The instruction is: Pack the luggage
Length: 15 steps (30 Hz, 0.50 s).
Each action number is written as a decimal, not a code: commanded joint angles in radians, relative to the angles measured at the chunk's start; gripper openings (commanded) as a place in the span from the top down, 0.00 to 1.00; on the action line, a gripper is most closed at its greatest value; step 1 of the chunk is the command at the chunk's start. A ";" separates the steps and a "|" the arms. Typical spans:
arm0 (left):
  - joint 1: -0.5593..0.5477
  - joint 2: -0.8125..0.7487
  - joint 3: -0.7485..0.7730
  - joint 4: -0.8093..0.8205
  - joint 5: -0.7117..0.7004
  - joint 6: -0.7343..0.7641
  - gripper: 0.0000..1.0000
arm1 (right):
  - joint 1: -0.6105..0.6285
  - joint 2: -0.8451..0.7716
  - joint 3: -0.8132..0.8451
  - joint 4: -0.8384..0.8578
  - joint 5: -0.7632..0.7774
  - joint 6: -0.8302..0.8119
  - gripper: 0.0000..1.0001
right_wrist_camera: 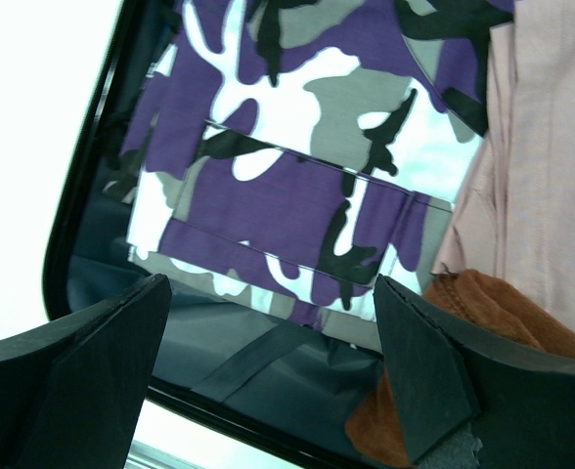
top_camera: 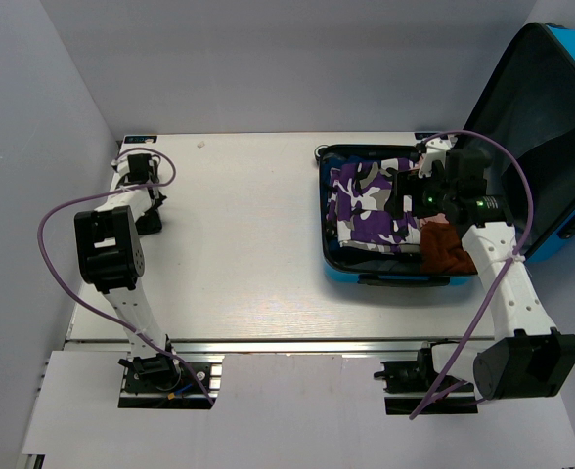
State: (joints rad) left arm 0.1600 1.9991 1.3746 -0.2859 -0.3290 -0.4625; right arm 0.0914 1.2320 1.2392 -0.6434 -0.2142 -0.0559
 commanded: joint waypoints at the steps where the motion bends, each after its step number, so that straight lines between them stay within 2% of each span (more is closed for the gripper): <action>1: -0.069 -0.108 -0.119 -0.016 0.177 -0.059 1.00 | 0.021 -0.066 -0.033 0.042 -0.034 -0.002 0.11; 3: -0.108 -0.178 -0.187 0.028 0.241 -0.071 1.00 | 0.036 -0.083 -0.052 0.054 -0.059 0.001 0.11; 8: -0.341 -0.301 -0.397 0.079 0.381 -0.107 1.00 | 0.088 -0.117 -0.106 0.083 -0.097 0.019 0.11; 11: -0.475 -0.384 -0.532 0.090 0.406 -0.157 1.00 | 0.126 -0.120 -0.126 0.083 -0.090 0.025 0.11; 15: -0.577 -0.519 -0.699 0.067 0.415 -0.225 1.00 | 0.186 -0.114 -0.141 0.079 -0.057 0.027 0.11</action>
State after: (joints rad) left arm -0.3840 1.5490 0.7822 -0.1326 -0.0013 -0.5995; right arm 0.2466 1.1278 1.1030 -0.5983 -0.2775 -0.0364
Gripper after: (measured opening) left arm 0.025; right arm 0.894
